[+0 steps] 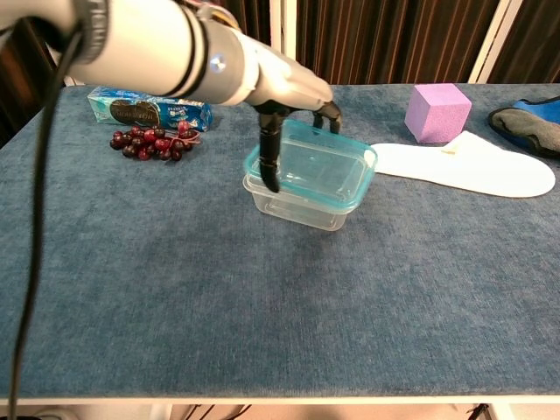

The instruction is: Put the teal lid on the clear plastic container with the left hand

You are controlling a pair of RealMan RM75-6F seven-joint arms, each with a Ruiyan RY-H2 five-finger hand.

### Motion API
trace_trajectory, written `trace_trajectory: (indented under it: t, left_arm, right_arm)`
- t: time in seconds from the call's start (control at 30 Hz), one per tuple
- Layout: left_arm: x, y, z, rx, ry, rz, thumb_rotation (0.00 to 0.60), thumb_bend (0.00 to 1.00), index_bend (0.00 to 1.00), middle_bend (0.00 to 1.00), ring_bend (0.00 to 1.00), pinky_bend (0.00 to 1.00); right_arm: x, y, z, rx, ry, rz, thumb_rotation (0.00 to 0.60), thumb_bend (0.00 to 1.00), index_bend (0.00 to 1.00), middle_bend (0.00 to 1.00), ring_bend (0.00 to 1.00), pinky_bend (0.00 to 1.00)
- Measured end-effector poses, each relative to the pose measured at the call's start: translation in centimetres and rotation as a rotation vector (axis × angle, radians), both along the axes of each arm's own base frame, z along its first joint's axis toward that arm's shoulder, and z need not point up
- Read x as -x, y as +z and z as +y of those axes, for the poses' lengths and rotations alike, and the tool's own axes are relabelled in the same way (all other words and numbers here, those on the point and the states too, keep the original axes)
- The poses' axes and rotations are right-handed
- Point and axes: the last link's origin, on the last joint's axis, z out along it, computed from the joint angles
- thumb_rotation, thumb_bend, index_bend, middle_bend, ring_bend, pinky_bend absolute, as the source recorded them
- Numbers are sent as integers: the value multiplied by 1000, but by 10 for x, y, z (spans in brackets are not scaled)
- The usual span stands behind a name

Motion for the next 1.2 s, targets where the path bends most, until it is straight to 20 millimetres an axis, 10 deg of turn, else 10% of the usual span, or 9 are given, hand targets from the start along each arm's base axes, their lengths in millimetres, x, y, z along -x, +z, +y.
trace_trajectory:
  t: [1.2]
  left_arm:
    - [7,-15,11,-40,-12,117,511,279,283,199,26,20]
  right_arm:
    - [11,-3,2,-3,-30,-15,600,26,0,0,0,0]
